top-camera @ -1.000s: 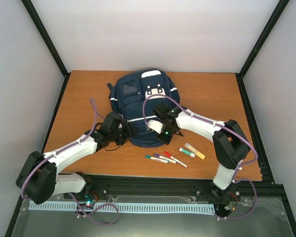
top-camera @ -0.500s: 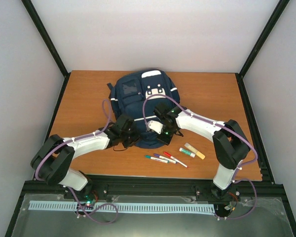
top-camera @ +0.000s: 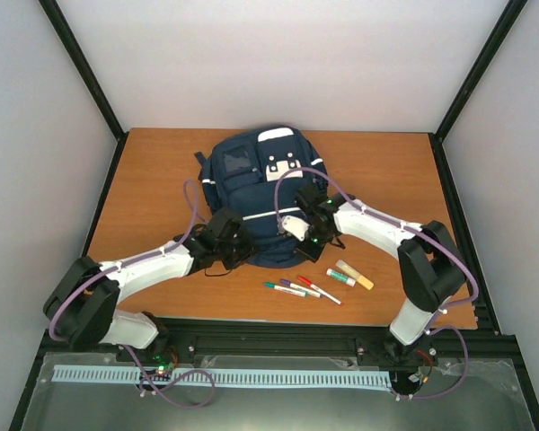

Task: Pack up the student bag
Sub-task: Zip the student bag at the center of the board.

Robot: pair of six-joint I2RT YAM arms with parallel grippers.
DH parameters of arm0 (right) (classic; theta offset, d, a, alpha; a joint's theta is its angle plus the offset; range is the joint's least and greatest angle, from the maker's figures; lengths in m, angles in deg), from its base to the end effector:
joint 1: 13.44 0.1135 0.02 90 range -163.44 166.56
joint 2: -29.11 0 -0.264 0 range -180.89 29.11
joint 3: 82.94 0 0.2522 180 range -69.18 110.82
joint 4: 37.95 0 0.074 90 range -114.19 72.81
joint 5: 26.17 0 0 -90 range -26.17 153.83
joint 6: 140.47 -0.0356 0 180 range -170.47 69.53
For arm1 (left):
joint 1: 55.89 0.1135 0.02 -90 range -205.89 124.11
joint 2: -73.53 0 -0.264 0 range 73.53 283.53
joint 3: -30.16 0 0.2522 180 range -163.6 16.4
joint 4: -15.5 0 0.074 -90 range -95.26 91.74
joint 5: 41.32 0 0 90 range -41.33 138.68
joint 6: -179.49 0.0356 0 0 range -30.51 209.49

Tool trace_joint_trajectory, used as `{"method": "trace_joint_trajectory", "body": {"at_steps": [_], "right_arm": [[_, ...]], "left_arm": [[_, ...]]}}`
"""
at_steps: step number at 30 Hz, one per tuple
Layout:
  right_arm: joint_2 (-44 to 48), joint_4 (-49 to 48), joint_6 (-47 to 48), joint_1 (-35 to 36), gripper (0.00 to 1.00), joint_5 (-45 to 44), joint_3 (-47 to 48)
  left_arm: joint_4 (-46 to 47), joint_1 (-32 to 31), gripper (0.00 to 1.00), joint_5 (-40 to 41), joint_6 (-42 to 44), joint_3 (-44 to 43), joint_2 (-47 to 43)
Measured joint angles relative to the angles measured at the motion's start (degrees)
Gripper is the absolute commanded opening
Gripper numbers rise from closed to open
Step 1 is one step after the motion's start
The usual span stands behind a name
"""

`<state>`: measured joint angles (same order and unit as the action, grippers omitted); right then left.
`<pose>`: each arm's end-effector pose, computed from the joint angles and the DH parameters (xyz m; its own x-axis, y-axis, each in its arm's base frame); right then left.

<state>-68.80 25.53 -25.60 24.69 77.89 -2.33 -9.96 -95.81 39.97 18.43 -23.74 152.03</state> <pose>0.2421 0.2010 0.1929 -0.4397 -0.8638 -0.2462 -0.8977 0.4142 0.1502 0.2011 -0.1753 0.1835 -0.8614 -0.4983 -0.0986 -0.3261 0.6912 -0.6449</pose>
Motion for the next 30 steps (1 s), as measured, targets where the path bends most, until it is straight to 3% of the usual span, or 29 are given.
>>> {"method": "trace_joint_trajectory", "body": {"at_steps": [10, 23, 30], "right_arm": [[1.36, -0.11, 3.67, -10.08, 0.03, -0.04, -0.26], [-1.07, -1.7, 7.23, -15.58, 0.03, -2.97, -0.17], [-3.91, -2.14, 7.67, -16.98, 0.03, -1.38, 1.16]], "left_arm": [[-0.26, -0.44, 0.01, 1.9, 0.92, 1.29, -4.79], [-4.66, 1.29, 0.01, 4.87, 2.58, 5.2, -12.31], [-7.63, 9.35, 0.01, 2.8, 6.8, 6.23, -14.84]]}}
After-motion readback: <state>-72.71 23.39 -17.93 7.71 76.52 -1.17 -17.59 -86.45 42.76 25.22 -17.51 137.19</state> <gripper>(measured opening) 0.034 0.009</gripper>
